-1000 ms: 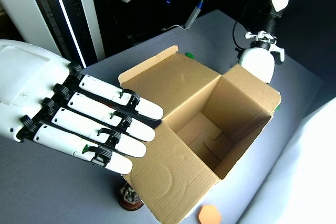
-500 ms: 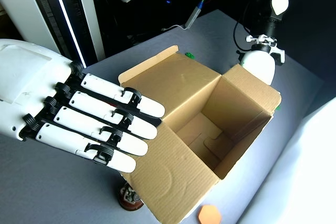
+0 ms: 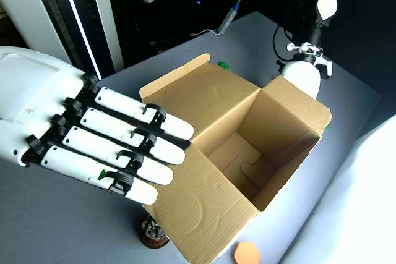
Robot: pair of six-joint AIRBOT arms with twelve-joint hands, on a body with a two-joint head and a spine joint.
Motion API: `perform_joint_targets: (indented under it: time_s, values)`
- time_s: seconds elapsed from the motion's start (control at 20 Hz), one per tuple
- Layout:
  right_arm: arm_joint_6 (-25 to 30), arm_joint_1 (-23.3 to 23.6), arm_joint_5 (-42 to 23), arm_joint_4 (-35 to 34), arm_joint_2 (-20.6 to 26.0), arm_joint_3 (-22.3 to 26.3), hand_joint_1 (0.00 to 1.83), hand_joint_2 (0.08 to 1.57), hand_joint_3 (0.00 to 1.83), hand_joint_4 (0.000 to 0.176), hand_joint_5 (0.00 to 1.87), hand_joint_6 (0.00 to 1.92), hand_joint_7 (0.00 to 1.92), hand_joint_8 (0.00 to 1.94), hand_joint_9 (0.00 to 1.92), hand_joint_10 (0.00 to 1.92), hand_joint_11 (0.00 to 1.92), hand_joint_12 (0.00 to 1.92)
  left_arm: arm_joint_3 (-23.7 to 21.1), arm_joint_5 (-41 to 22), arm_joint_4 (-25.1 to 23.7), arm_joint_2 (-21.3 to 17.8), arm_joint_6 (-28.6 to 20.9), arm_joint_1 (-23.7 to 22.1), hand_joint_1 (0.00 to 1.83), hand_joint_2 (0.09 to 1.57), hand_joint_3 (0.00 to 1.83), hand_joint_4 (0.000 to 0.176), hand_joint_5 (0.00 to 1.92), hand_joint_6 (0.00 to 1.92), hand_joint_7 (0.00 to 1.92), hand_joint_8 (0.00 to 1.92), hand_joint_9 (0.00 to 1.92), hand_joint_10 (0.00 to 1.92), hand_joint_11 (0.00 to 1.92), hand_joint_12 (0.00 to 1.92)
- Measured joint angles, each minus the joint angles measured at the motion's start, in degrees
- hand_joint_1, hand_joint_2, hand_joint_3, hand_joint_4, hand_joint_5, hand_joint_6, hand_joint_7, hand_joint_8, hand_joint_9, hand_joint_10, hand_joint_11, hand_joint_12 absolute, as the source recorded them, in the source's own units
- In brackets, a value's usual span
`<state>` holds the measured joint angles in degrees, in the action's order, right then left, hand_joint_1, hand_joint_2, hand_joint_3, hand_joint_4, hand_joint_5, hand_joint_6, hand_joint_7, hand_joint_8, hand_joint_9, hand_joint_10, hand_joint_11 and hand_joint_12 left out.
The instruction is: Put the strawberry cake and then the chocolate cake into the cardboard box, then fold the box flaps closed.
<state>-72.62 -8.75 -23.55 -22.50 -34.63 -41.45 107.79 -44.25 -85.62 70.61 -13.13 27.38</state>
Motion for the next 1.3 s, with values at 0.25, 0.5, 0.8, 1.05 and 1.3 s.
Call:
perform_joint_targets:
  time_s: [0.25,0.5,0.8,1.05,1.3]
  values:
    - [-0.11,0.0,0.0,0.09,-0.02,0.04,1.13,1.05,0.0,0.03,0.02,0.0,0.02,0.0,0.11,0.01,0.0,0.69,-1.44,0.59,-2.05,-0.7,0.04,0.46,1.19,1.22,0.0,0.0,0.8,1.13,0.78,1.52,0.88,1.59,0.89,1.78]
    - [-0.13,0.0,0.0,0.0,0.0,0.04,1.13,1.05,0.0,0.03,0.01,0.0,0.03,0.0,0.11,0.01,0.0,0.76,-4.2,0.42,-2.62,-2.78,-0.09,0.07,1.19,1.22,0.0,0.0,0.8,1.14,0.78,1.48,0.85,1.52,0.84,1.73]
    - [-0.15,-0.13,-0.04,0.0,0.0,0.04,1.15,1.03,0.0,0.028,0.05,0.01,0.04,0.0,0.14,0.01,0.0,0.86,-7.1,-0.22,-6.6,-8.2,-2.73,-4.46,1.21,1.2,0.0,0.0,0.84,1.04,0.82,1.45,0.88,1.34,0.83,1.57]
    - [-0.2,-0.42,-0.15,0.0,0.0,0.04,1.18,1.03,0.0,0.045,0.05,0.0,0.02,0.0,0.13,0.0,0.0,0.81,-10.8,-4.0,-13.53,-12.61,-6.91,-11.34,1.22,1.19,0.0,0.0,0.87,1.0,0.84,1.42,0.92,1.25,0.86,1.48]
    - [-0.35,-0.42,-0.11,-0.02,0.04,0.07,1.17,1.04,0.0,0.038,0.08,0.01,0.08,0.01,0.15,0.01,0.0,0.83,-11.32,-7.1,-22.91,-15.56,-12.87,-20.39,1.2,1.19,0.0,0.0,0.86,1.03,0.82,1.42,0.92,1.25,0.86,1.5]
